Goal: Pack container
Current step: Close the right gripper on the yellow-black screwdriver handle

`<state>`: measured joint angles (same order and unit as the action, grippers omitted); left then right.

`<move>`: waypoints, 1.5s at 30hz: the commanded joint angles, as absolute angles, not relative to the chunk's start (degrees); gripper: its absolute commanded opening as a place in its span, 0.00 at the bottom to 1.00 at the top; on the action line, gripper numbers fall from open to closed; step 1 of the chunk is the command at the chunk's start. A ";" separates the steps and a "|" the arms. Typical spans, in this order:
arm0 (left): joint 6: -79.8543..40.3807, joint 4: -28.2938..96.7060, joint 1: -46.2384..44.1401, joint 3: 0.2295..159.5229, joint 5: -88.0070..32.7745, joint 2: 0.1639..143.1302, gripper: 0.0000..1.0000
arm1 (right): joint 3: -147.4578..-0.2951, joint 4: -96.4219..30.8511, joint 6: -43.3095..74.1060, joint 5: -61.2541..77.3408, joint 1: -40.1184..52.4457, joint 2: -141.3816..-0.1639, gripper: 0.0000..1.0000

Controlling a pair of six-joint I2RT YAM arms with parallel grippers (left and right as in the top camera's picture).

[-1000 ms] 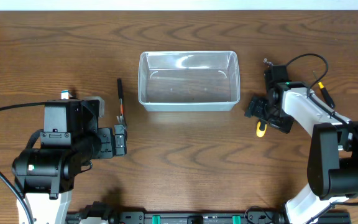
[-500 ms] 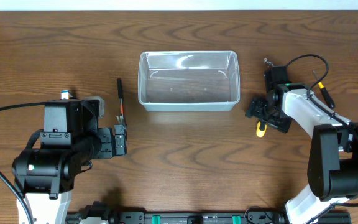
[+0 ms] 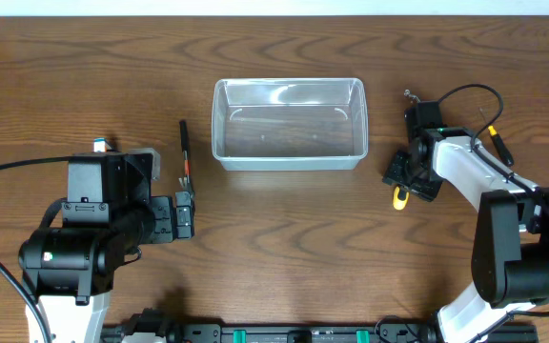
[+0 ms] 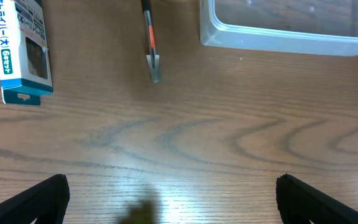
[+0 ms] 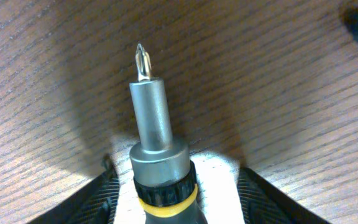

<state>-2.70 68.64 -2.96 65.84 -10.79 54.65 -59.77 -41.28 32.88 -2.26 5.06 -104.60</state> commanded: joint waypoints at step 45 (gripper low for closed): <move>-1.72 69.80 -2.92 66.78 -10.94 54.61 0.98 | -57.30 -43.00 32.93 -4.03 5.72 -106.87 0.01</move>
